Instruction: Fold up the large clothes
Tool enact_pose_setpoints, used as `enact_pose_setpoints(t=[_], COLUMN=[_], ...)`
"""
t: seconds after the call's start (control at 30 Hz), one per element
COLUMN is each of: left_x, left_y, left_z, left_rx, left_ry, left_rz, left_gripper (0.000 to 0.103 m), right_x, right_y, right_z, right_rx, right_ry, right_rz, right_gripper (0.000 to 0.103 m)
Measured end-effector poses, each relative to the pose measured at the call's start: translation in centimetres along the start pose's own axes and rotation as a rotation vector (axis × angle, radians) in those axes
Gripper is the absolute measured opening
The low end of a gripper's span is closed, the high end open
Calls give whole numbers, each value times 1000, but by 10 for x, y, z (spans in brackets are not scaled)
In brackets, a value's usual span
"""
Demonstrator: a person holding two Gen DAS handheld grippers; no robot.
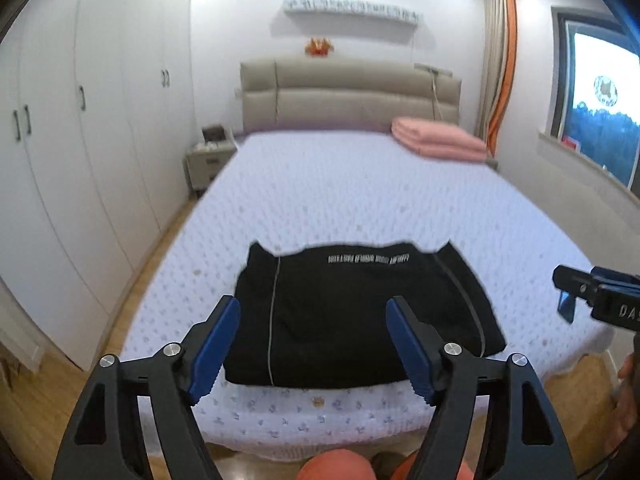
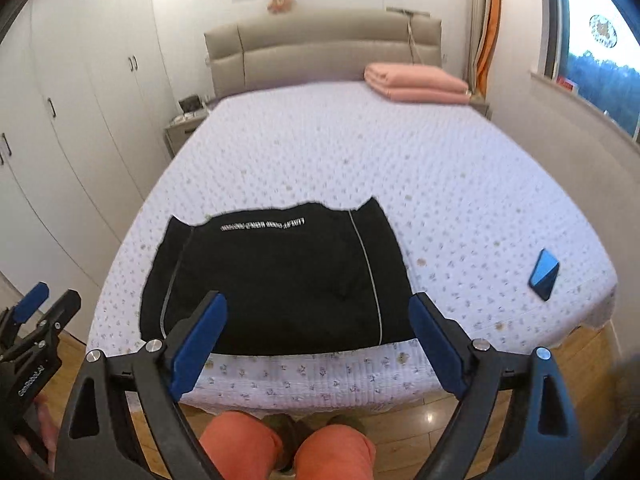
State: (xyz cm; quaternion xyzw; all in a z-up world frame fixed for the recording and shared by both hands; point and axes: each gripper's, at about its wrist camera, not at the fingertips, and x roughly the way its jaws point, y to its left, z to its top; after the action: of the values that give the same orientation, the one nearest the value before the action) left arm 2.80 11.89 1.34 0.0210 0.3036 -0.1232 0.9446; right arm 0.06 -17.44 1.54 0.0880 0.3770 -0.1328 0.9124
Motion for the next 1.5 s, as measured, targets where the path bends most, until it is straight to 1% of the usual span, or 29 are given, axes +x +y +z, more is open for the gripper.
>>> enact_pose_setpoints(t=[0.17,0.33,0.47,0.57,0.8,0.97,1.07,1.23,1.33,1.5], left_x=[-49,-83,-97,-104,-91,-83,-75,-54,-44,-16], left_y=[1,-1,-10,-18,-35,-47,-55,-65,-66,-64], left_z=[12,17,18,17,22,30,26,14,11,14], left_rx=[-22,-40,-19,-5,3,16,32,56,63,41], left_ry=[-65,-110,-125,-132,-76,-71,-54,5,19,51], left_rz=[-1,-24,-40,-48,-60,-52,-47,-50,-38,-45], left_gripper=[80,80,80,80,80,80,80,80,80,80], right_x=[-47,-74,-88,-95,-95,-90,-79,-51,-33,-17], right_y=[13,22,29,33,34,28,24,21,23,21], right_z=[2,0,-4,-7,-8,1,4,3,2,10], right_rx=[-24,-35,-41,-49,-61,-36,-12,21,23,-4], right_ry=[-69,-106,-121,-124,-114,-126,-110,-58,-23,-25], right_rz=[3,9,-4,5,10,31,45,59,70,31], right_gripper=[97,98,98,99,99,101,101,101,101,101])
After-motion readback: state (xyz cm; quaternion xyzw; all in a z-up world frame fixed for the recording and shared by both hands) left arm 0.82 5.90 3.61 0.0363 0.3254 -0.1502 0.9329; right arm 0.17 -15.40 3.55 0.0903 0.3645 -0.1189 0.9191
